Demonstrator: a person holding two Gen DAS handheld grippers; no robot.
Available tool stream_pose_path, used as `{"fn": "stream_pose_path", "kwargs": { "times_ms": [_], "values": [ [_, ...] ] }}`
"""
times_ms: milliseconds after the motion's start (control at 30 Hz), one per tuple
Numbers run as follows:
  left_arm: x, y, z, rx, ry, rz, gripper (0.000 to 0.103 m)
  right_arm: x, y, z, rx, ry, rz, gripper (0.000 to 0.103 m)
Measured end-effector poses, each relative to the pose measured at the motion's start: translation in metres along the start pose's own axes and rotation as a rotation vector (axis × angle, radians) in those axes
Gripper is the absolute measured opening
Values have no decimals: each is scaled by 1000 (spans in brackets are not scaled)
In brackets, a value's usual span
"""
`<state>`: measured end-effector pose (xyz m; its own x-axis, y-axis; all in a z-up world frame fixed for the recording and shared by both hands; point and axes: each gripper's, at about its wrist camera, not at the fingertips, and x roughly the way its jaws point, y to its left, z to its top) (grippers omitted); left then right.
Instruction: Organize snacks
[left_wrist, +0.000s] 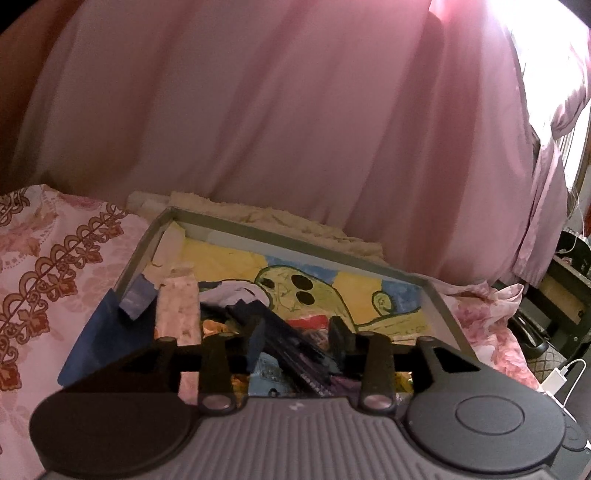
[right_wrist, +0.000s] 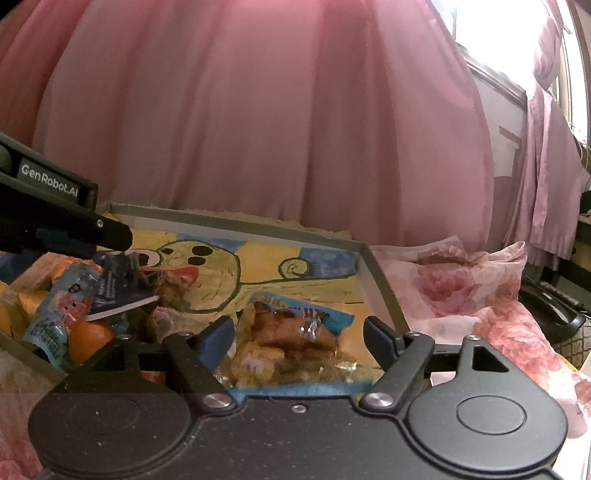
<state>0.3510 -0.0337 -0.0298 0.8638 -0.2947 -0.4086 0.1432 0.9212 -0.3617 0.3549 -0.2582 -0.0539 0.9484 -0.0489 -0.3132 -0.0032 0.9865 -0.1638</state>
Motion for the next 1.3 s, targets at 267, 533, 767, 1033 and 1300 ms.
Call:
{"fn": "stream_pose_path", "kwargs": {
  "times_ms": [267, 533, 767, 1033, 1300],
  "values": [
    [-4, -3, 0, 11, -25, 12, 68, -3, -1, 1, 5, -9, 5, 88],
    [-9, -9, -1, 37, -63, 18, 87, -7, -2, 4, 13, -24, 5, 95],
    [-22, -13, 2, 44, -113, 36, 102, -16, -5, 9, 40, -47, 9, 101],
    [-55, -18, 7, 43, -161, 69, 102, -43, -17, 25, 112, -91, 13, 102],
    [-89, -32, 6, 57, -197, 92, 102, -81, -27, 37, 160, -131, 24, 102]
  ]
}}
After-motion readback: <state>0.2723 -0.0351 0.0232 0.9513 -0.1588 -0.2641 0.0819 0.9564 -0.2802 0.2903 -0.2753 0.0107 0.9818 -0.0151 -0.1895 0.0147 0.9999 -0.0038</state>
